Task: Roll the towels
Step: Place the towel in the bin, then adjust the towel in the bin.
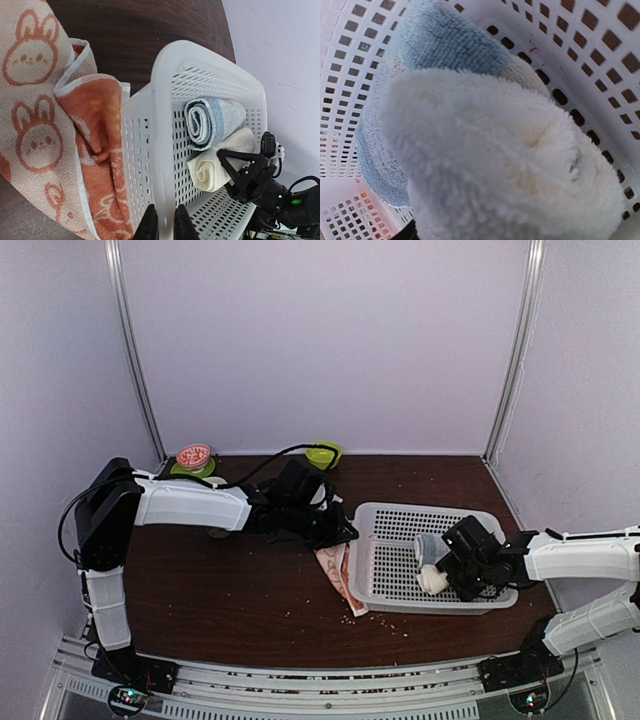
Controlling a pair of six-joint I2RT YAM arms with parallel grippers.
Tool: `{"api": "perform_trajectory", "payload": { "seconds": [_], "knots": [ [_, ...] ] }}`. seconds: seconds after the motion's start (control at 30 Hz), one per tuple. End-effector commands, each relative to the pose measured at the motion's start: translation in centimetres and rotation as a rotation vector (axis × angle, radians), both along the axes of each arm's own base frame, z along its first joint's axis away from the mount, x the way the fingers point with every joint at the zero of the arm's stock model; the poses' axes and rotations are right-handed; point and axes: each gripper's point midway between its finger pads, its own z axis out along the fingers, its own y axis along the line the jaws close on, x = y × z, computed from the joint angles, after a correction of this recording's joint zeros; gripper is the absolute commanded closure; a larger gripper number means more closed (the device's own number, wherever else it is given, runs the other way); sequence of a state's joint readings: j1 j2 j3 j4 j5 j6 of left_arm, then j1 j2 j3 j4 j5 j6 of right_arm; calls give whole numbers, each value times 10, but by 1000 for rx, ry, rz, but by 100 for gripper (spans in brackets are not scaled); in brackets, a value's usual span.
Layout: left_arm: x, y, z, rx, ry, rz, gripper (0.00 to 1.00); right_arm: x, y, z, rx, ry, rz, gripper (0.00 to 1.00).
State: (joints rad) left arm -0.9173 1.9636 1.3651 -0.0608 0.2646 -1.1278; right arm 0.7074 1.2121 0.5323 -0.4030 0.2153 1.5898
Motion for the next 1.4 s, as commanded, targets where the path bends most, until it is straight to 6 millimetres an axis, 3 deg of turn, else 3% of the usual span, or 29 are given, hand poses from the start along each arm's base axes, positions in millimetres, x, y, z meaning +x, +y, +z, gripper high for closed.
{"api": "perform_trajectory", "payload": {
  "seconds": [0.0,0.17,0.27,0.5,0.67,0.83,1.07,1.37],
  "knots": [
    [3,8,-19,45,10,20,100,-4,1,5,-29,27,39,33],
    [4,8,-21,44,13,20,100,-1,6,24,-28,10,78,16],
    [4,8,-21,43,14,18,100,-1,8,32,-25,10,100,10],
    [4,8,-22,43,17,17,100,-2,11,54,-12,-3,155,6],
    [4,8,-23,43,20,16,100,-7,0,60,-35,5,170,6],
    [3,7,-24,39,26,14,100,-11,-10,50,-33,2,159,22],
    [2,8,-26,42,30,14,100,-10,-25,36,-59,2,108,55],
    [2,7,-28,42,35,14,100,-13,-46,8,-33,32,0,70]
  ]
}}
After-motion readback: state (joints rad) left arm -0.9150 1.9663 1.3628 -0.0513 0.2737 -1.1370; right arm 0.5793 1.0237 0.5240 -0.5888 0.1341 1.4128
